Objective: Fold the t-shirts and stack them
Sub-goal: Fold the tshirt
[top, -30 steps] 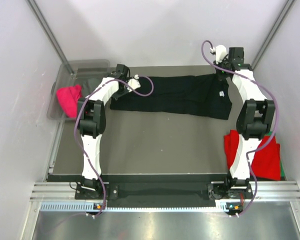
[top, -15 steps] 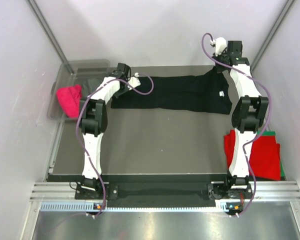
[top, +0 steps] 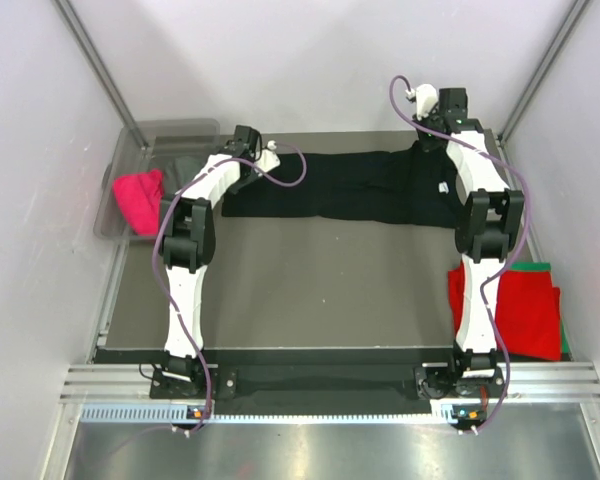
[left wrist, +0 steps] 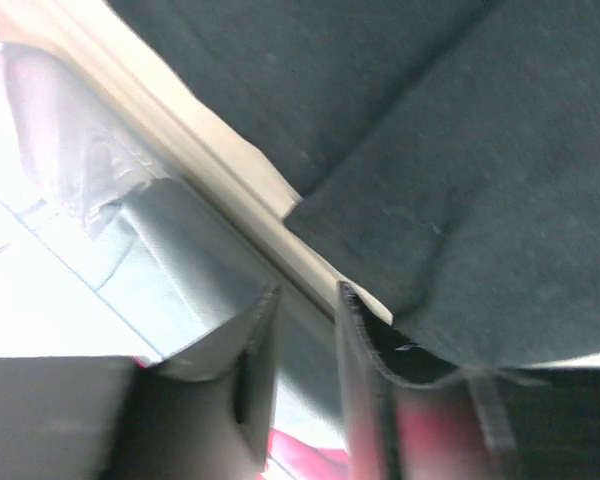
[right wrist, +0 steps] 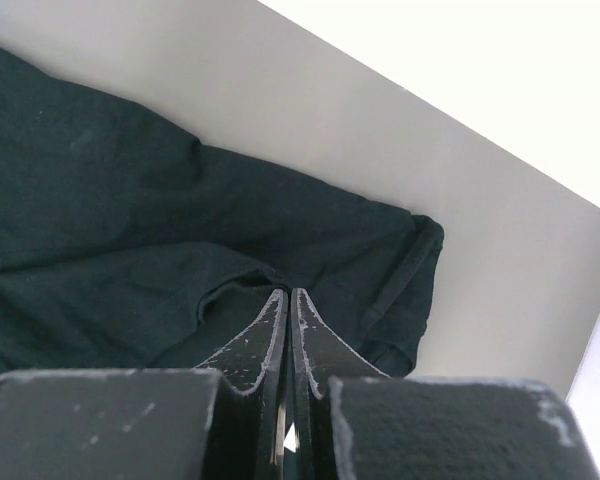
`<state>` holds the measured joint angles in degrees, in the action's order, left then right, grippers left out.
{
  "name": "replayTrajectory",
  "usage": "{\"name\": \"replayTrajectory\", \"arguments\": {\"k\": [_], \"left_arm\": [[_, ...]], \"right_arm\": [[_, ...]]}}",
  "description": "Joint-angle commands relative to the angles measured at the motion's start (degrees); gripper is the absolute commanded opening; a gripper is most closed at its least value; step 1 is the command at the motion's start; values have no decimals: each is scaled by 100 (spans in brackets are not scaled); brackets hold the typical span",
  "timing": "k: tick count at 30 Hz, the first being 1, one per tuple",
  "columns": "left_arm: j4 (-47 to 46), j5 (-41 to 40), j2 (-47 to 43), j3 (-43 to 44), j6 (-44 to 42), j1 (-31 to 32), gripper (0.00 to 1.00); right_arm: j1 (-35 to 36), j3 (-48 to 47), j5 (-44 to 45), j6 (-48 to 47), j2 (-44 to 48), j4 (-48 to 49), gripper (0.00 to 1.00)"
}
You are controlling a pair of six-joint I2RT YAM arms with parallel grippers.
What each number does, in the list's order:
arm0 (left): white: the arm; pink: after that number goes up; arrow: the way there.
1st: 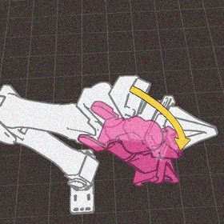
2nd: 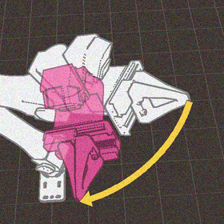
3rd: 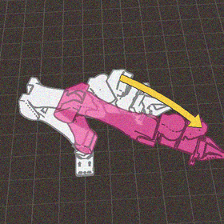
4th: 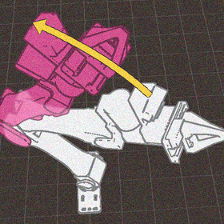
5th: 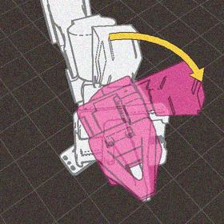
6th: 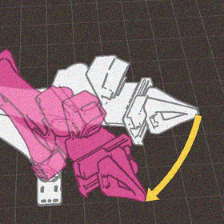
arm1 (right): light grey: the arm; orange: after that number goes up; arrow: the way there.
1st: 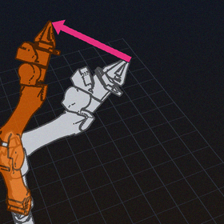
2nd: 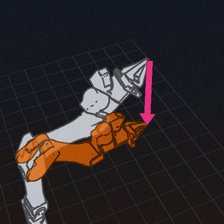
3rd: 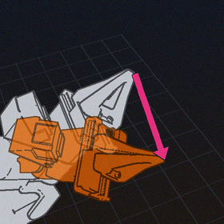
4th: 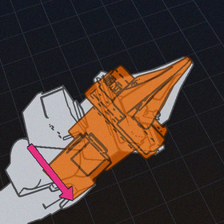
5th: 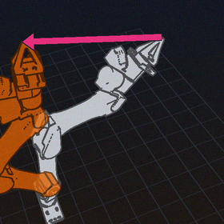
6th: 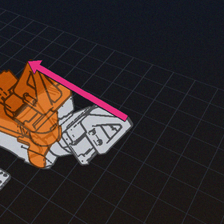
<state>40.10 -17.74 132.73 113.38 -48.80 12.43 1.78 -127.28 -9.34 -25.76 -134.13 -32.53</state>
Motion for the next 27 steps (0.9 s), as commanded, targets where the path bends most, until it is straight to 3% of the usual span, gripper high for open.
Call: {"name": "replayTrajectory", "arguments": {"k": [1,4,10,22,23,24,25,26,27], "left_arm": [[-616,24,-308,61,369,40,38],[-1073,252,-798,-376,616,189,43],[-1356,429,-1328,-1598,844,445,43],[-1364,438,-757,-1794,1153,383,42],[-1364,446,-748,-1802,1153,366,41],[-1364,464,-731,-1811,1179,375,41],[-1364,473,-731,-1828,1188,366,41],[-1373,473,-731,-1829,1214,357,41],[-1373,464,-722,-1829,1223,366,41]], "right_arm": [[68,-341,90,53,18,195,0],[94,-350,161,53,35,195,0],[77,-130,301,27,185,282,0],[-11,-165,565,1,1,388,0],[-20,-156,565,1,0,406,2],[-20,-148,652,44,44,414,17],[-29,-113,714,105,97,441,17],[-20,27,776,228,175,519,28],[-37,150,828,290,289,581,31]]}}
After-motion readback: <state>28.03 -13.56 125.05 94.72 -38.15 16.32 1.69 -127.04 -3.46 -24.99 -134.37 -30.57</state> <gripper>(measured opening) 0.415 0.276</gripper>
